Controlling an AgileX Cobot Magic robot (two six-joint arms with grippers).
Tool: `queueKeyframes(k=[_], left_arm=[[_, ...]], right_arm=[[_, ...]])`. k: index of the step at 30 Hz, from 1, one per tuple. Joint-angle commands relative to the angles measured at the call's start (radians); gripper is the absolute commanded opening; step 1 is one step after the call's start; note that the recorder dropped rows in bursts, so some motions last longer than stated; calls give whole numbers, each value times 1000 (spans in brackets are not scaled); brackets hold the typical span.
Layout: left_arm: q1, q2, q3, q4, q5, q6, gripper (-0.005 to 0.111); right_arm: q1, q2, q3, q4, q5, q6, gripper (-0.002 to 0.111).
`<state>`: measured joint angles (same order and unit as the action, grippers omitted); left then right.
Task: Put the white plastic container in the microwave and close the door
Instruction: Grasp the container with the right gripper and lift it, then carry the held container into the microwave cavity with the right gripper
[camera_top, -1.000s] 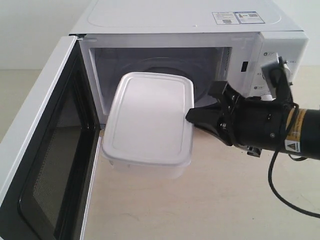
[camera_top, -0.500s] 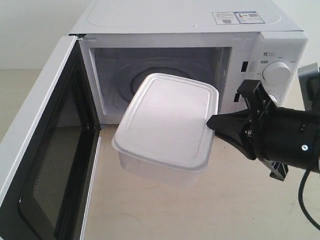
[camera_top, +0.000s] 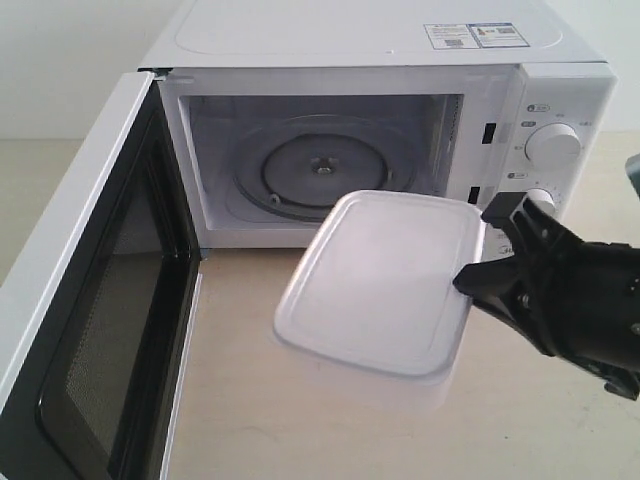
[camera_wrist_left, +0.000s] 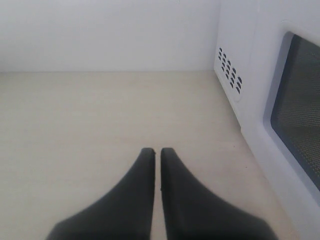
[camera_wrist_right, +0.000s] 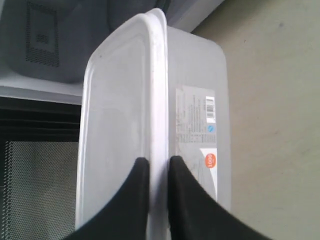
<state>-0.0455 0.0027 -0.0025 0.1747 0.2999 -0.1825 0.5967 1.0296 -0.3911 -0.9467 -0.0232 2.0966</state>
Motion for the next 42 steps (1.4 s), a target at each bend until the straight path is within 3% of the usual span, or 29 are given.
queueKeyframes(k=[1,17,23,26,28,29,31,35,39,42], left_arm=[[4,-3,3,-6,-4,-9,4],[4,-3,3,-6,-4,-9,4],[4,-3,3,-6,-4,-9,4],[4,-3,3,-6,-4,-9,4],[4,-3,3,-6,-4,-9,4],[4,-3,3,-6,-4,-9,4],[4,-3,3,-6,-4,-9,4],[4,-3,3,-6,-4,-9,4],[4,-3,3,-6,-4,-9,4],[4,-3,3,-6,-4,-9,4]], right_arm=[[31,-23,-29,-71,111,0,0],[64,-21,-29,45,72,0,0],[61,37,-29,38,-70,-17,0],[-5,137,-29,163,-293,-212,0],[-36,161,-10,424,-375,-460,0],[-38,172,29,651,-476,-638,0],[-38,204,99,843,-656,-739,0],[-38,294,140,839,-750,-753,0],[-38,413,150,866,-966,-741,0],[10,497,150,973,-1071,-732,0]])
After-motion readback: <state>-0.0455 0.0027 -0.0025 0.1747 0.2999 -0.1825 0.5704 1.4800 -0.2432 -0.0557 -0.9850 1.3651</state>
